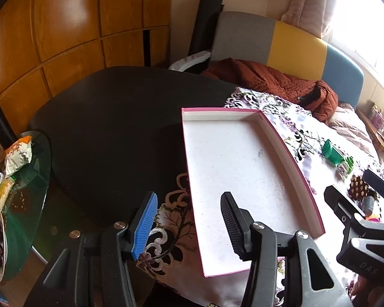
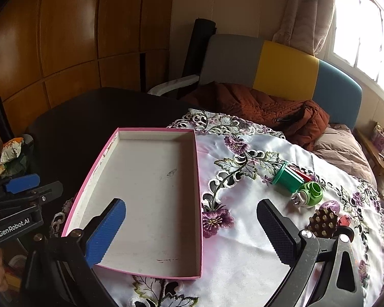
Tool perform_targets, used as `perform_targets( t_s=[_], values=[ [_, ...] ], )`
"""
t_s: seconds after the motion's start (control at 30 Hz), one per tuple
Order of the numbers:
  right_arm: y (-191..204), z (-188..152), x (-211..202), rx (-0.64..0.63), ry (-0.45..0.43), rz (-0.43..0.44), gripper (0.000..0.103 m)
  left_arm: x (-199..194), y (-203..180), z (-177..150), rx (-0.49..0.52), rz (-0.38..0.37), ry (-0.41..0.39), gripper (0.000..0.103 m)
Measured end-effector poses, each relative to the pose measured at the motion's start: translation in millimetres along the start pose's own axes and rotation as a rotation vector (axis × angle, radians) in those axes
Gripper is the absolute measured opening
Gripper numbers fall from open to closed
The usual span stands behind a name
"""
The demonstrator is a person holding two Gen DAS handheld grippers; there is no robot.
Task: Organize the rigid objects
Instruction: 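Move the left tool from the tray toward the objects on the cloth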
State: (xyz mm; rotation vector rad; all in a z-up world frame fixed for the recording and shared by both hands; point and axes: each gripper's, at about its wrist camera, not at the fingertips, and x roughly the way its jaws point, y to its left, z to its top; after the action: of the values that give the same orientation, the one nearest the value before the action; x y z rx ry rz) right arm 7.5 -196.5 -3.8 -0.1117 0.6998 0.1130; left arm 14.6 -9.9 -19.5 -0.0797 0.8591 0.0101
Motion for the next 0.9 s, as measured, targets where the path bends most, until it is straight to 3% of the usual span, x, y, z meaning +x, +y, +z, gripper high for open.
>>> perform_targets(
  t_s=[0.17,0.67,0.9],
  values=[
    [-13,1,-1,0.005,-0.007,-0.007,0.103,2,-2,1,0.000,-0.038,0.021,0.055],
    [-59,0,-6,0.040,-0.004,-0.074,0.103,3,-21,0,0.084,-0.058,0.043,0.055],
    [-121,0,-3,0.137,0.030,-0.129,0.103,4,-39,5,0.155,-0.128,0.028,0.055]
  ],
)
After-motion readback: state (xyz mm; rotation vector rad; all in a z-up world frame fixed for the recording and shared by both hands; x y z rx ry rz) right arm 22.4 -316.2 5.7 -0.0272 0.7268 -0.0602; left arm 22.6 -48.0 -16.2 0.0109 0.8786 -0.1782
